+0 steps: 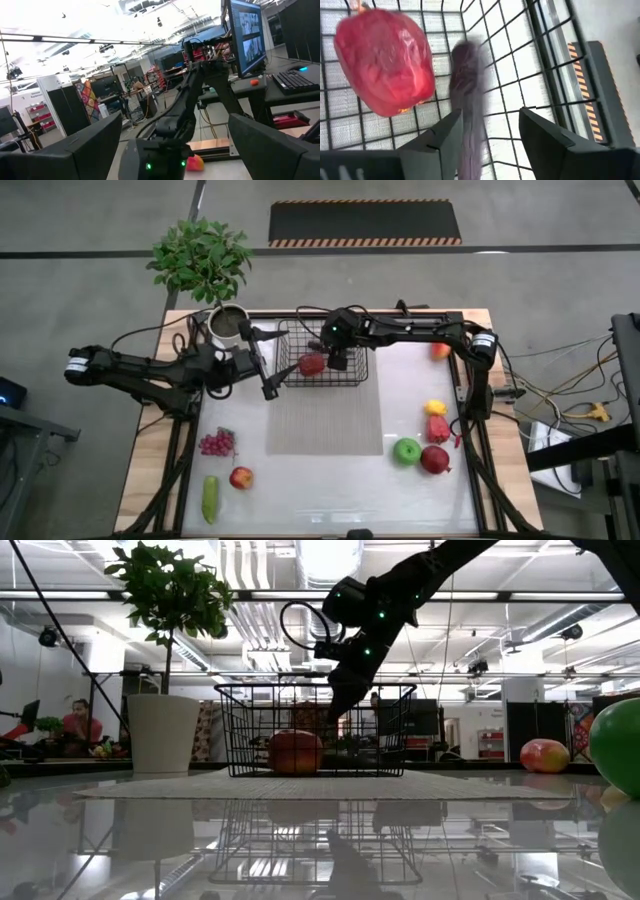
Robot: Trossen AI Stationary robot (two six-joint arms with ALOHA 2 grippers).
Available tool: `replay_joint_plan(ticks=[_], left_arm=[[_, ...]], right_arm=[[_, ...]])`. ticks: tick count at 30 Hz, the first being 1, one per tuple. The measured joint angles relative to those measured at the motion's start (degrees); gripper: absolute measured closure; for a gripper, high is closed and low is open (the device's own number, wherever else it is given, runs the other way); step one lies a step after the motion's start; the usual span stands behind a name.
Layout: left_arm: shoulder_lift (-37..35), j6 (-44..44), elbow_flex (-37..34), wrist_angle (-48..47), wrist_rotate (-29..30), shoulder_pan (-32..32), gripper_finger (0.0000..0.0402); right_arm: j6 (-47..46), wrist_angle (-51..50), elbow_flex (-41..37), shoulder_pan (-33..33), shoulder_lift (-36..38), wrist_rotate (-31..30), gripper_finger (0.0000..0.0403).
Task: Build produce basket
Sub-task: Put the eggplant into the wire basket, then put the mango into the wire basket
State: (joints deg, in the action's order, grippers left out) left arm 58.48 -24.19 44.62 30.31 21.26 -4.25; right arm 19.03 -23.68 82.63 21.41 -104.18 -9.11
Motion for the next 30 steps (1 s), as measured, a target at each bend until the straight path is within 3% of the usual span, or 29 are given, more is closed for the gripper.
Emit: replay_joint_plan(ticks=[8, 20, 26, 30], left_arm=[[0.00, 5.24, -0.03, -4.61, -0.02, 0.00, 0.0054], [0.08, 15.88, -0.04, -18.82, -0.04, -0.04, 0.0054], [2.17, 16.41, -0.03, -20.16, -0.04, -0.09, 0.0054], [3.67, 14.65, 0.09, -19.74, -0.04, -0.09, 0.0054]], right_arm=[[-0.04, -4.11, 1.42, -0.08, 2.29, 0.00, 0.0198], [-6.72, -19.95, 1.35, -2.36, 15.56, 0.53, 0.0197], [-14.57, -28.17, 1.20, -4.93, 23.10, 0.54, 0.0197], [-26.86, -30.52, 1.11, -5.03, 27.27, 0.37, 0.0197]])
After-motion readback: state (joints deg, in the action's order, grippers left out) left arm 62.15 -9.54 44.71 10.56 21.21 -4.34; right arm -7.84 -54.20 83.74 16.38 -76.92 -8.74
